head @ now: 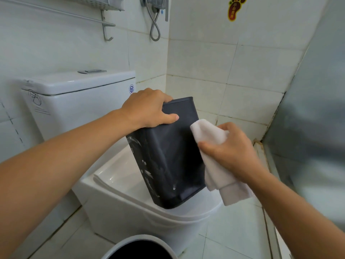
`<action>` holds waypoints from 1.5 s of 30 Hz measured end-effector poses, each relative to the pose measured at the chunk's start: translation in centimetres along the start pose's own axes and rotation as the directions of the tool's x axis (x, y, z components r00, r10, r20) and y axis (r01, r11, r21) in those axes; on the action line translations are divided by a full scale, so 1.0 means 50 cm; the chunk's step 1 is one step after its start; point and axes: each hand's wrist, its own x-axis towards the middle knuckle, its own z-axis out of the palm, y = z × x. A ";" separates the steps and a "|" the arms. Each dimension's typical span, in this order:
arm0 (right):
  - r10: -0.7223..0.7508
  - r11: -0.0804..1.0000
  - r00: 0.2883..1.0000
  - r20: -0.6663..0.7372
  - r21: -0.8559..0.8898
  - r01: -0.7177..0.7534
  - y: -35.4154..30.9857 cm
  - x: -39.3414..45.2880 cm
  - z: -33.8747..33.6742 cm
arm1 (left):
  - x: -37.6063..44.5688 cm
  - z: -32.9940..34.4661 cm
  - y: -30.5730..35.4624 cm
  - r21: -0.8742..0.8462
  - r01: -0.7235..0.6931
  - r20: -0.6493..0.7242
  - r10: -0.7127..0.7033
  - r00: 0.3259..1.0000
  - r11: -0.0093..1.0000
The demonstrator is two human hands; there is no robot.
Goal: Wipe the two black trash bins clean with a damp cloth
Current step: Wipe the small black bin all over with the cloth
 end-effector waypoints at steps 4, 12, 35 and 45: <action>-0.052 0.968 0.983 -0.179 -0.251 0.005 -0.005 0.007 -0.008 | 0.001 0.001 0.009 0.026 -0.024 -0.003 0.024 1.000 0.999; -0.478 0.689 0.877 0.052 -0.596 0.411 -0.012 -0.039 0.102 | 0.002 0.002 -0.013 -0.031 0.041 0.012 -0.040 0.999 0.999; -0.428 0.859 0.903 0.048 -0.290 0.422 0.019 -0.026 0.109 | 0.000 0.002 -0.010 -0.070 0.039 0.019 -0.038 0.999 0.997; -0.380 0.898 0.925 0.017 -0.234 0.373 0.037 0.010 0.081 | 0.000 -0.003 -0.010 -0.100 0.015 0.027 -0.012 1.000 0.995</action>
